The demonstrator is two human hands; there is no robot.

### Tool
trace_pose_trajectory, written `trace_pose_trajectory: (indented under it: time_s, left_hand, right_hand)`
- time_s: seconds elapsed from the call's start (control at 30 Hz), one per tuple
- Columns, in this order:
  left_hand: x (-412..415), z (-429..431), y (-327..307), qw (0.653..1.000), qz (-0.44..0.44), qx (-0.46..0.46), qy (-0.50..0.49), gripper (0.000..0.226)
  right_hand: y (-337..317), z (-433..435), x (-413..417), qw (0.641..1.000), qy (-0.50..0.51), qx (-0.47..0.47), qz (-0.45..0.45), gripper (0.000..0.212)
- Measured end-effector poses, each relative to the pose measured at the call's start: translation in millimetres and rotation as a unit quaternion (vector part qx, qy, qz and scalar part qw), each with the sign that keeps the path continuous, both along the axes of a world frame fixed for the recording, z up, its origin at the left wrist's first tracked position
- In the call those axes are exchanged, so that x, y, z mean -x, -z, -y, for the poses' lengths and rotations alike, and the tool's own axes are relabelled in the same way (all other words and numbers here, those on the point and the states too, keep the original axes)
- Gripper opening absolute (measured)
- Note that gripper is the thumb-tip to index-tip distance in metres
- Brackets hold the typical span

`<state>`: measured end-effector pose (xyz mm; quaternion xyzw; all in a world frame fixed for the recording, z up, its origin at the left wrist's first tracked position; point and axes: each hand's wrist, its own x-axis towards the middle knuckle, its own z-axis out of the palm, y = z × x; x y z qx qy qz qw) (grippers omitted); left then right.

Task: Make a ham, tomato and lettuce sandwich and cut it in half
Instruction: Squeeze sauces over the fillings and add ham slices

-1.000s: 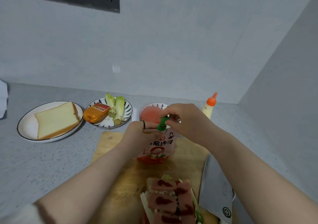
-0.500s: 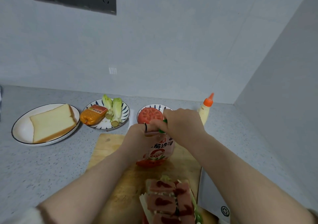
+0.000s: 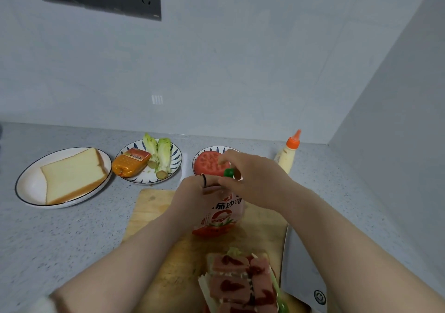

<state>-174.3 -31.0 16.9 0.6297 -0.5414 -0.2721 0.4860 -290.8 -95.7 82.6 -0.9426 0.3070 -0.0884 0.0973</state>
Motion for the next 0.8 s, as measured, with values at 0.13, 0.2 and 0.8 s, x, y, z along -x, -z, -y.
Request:
trace_pose_trajectory:
  time_s: [0.13,0.2,0.8]
  left_hand:
    - [1,0,0,1.0,0.007,-0.006,0.0,0.035]
    - [2,1,1,1.0,0.026,-0.011,-0.005,0.027]
    - [-2,1,2,1.0,0.005,-0.016,-0.016,0.021]
  right_hand:
    - [0,1,-6,0.999,0.021,0.014,-0.046,0.029]
    - [-1,0,-12,0.994,0.07,0.053,-0.067,0.045]
    - [0,-5,-8,0.998,0.053,0.043,-0.003,0.032]
